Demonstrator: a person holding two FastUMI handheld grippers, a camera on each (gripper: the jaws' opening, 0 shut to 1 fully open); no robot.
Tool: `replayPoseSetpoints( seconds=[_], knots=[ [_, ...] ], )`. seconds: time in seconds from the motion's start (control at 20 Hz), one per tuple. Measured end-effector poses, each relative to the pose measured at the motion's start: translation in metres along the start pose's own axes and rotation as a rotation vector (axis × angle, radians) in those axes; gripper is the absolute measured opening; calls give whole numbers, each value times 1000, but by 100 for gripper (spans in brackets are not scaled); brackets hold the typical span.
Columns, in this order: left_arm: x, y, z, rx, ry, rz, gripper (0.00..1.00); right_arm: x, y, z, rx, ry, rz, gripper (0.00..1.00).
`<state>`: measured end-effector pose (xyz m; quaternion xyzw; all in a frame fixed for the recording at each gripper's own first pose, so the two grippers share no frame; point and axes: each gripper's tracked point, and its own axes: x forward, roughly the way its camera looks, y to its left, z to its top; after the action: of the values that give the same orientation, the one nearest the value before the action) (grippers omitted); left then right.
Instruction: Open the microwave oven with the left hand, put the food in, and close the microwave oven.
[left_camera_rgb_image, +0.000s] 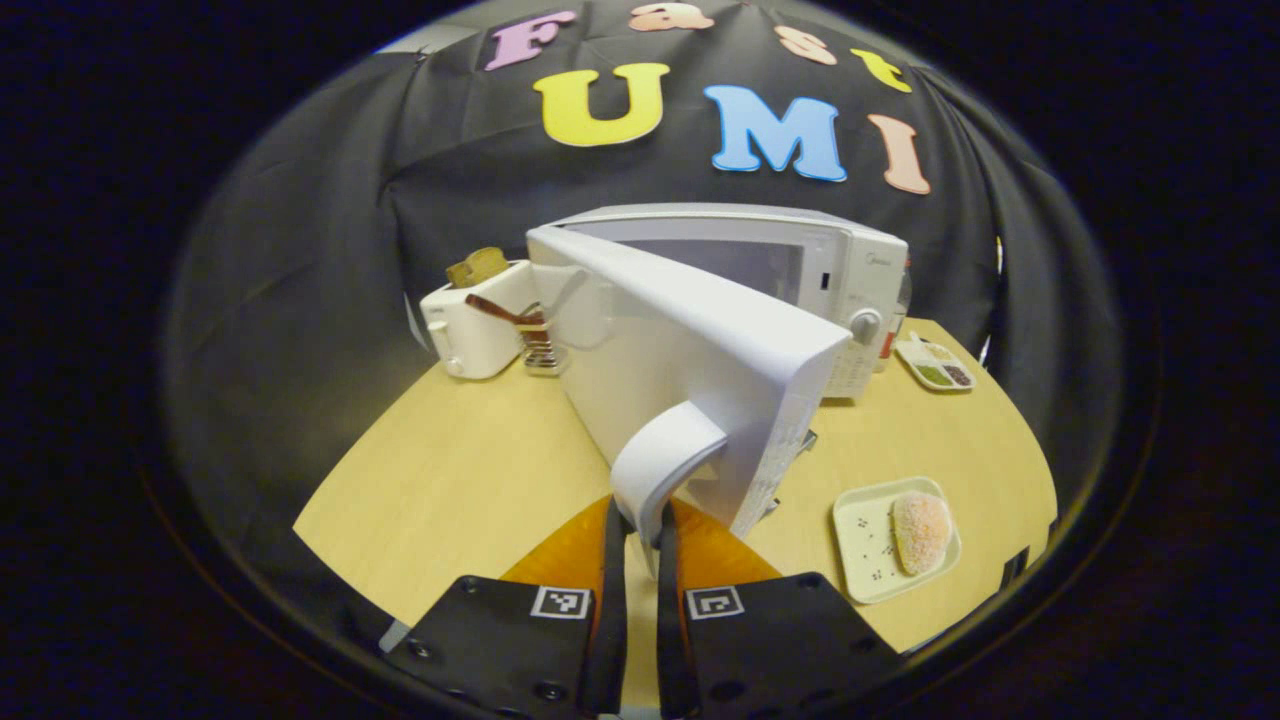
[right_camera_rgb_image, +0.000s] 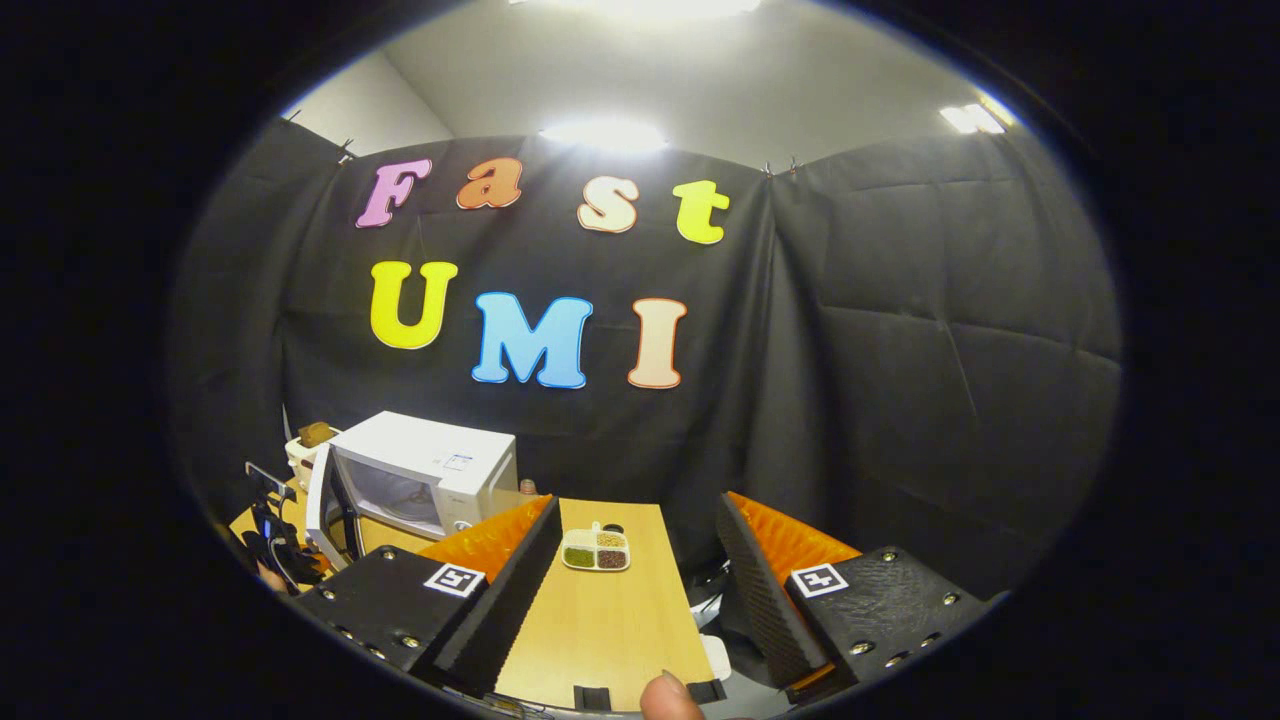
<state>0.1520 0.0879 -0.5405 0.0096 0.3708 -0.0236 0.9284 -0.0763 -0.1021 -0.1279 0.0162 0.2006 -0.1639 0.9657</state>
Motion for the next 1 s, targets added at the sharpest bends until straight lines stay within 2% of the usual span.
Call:
replayPoseSetpoints(
  seconds=[0.05,0.2,0.35,0.45,0.6,0.7,0.9,0.95,1.0],
  knots=[
    [-6,14,-6,-28,5,7,21,1,7,-6,18,14,16,95],
    [-10,37,-14,-92,20,-37,20,-6,32,-5,117,49,43,95],
    [-11,60,-18,-41,-1,-90,18,-1,53,-10,112,69,-16,95],
    [-11,74,-20,8,5,-141,20,1,86,-14,126,91,-24,97],
    [-8,101,-20,42,-15,-196,20,11,140,-32,170,147,-7,98],
    [-6,116,-20,61,-20,-218,20,18,164,-51,176,191,-15,98],
    [-1,134,-24,44,1,-283,19,30,204,-88,195,295,22,99],
    [-5,139,-24,31,2,-288,26,34,213,-95,201,314,40,99],
    [-10,150,-21,25,-4,-260,28,39,223,-102,207,338,64,98]
  ],
)
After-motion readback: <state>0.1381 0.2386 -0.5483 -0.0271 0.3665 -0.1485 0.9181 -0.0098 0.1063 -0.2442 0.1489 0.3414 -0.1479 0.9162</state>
